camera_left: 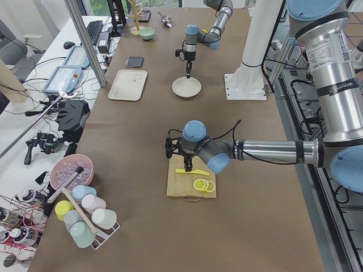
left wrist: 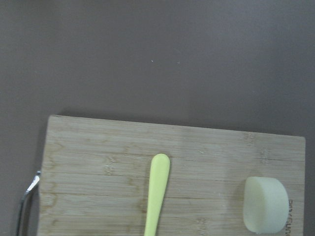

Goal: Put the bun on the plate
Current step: 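Withdraw the right gripper from the plate while the left gripper grasps the bun, then carry the pale bun with the left gripper over the white plate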

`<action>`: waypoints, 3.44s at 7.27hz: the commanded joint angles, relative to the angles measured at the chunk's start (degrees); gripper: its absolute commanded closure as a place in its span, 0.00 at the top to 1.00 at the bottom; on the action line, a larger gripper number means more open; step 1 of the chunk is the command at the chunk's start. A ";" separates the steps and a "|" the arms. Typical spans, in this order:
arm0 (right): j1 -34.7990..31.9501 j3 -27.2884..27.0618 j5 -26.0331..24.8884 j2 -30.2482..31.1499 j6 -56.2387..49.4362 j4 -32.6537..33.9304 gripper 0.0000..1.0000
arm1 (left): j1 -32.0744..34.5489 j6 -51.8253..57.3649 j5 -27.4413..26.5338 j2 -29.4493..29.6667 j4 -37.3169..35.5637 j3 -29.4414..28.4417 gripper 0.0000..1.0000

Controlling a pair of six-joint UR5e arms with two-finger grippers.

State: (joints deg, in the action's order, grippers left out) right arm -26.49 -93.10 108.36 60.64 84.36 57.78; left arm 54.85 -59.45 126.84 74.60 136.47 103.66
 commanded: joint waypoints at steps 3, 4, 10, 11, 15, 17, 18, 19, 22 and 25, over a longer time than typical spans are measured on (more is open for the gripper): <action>-5.49 -1.12 4.04 0.97 -0.68 0.23 1.00 | -9.05 -3.65 -7.83 3.26 0.03 -0.56 0.85; -6.38 -1.82 4.66 2.10 -0.69 0.23 1.00 | -9.93 -3.65 -7.92 4.32 -0.06 -1.00 0.83; -12.97 -3.40 11.96 5.63 -4.47 0.14 1.00 | -10.38 -4.09 -8.01 6.87 -0.50 -1.02 0.08; -14.89 -3.40 14.14 5.89 -4.55 0.23 1.00 | -10.46 -7.22 -7.92 9.22 -2.50 1.43 0.08; -28.33 -3.58 23.73 15.88 -24.63 0.23 1.00 | -19.13 -27.53 -13.77 28.89 -15.40 3.04 0.13; -31.77 -4.02 25.75 19.68 -30.11 0.05 1.00 | -27.38 -30.27 -22.64 42.31 -31.52 2.26 0.17; -33.53 -4.98 26.90 21.87 -32.65 0.14 1.00 | -31.78 -31.50 -27.30 47.43 -36.14 0.94 0.17; -35.63 -5.16 28.30 24.15 -36.77 0.14 1.00 | -33.73 -31.60 -30.21 49.74 -36.18 -1.77 0.22; -38.28 -5.34 29.19 26.72 -39.44 -0.04 1.00 | -35.95 -31.34 -33.32 55.72 -36.09 -9.76 0.36; -38.20 -5.16 29.28 27.69 -40.59 0.05 1.00 | -35.95 -30.81 -34.37 56.09 -36.18 -11.11 0.41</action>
State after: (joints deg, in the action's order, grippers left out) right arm -64.76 -98.34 137.56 87.90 44.16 57.80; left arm 18.93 -90.46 93.20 130.52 100.32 93.18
